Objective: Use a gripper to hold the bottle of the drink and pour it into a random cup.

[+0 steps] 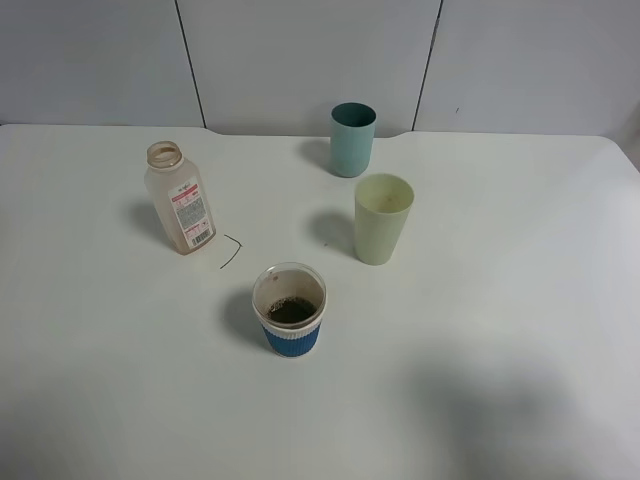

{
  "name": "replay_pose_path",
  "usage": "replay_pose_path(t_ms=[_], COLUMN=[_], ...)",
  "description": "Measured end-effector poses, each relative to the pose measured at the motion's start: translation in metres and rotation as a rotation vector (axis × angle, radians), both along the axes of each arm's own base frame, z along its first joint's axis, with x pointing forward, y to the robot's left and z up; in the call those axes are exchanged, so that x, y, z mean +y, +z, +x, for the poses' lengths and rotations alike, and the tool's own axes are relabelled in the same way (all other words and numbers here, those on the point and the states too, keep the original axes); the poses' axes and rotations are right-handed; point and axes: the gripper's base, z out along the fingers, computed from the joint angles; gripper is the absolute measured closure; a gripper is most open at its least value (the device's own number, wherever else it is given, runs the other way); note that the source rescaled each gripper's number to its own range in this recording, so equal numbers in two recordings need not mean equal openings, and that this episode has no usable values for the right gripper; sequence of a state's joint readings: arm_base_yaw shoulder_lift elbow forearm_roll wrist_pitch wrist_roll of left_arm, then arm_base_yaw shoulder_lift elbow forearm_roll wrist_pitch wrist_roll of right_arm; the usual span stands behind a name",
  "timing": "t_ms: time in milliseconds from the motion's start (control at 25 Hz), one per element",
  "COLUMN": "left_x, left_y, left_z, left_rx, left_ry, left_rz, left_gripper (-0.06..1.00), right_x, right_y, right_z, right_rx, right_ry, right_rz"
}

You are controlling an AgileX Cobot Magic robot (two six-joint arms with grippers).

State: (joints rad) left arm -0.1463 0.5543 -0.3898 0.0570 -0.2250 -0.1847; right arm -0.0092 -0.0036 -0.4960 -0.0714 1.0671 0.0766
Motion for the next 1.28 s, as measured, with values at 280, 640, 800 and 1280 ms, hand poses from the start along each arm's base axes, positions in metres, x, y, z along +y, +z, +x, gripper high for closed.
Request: replay_pose_path(t_ms=[280, 640, 800, 1280], left_x=[0.011, 0.018, 0.020, 0.022], left_y=[-0.004, -0.001, -0.004, -0.025], left_z=[-0.041, -0.076, -0.087, -0.114], left_rx=[0.064, 0.225, 0.302, 0.446], left_ry=[0.058, 0.094, 0.105, 0.087], left_rz=[0.020, 0.044, 0.092, 0.107], left_gripper=[0.30, 0.34, 0.35, 0.36], right_x=[0.000, 0.000, 0.000, 0.000], right_y=[0.000, 0.000, 0.000, 0.000], right_z=[0.000, 0.000, 0.000, 0.000], right_rx=[0.000, 0.000, 0.000, 0.000], right_ry=[0.000, 0.000, 0.000, 0.000], right_rz=[0.000, 0.000, 0.000, 0.000])
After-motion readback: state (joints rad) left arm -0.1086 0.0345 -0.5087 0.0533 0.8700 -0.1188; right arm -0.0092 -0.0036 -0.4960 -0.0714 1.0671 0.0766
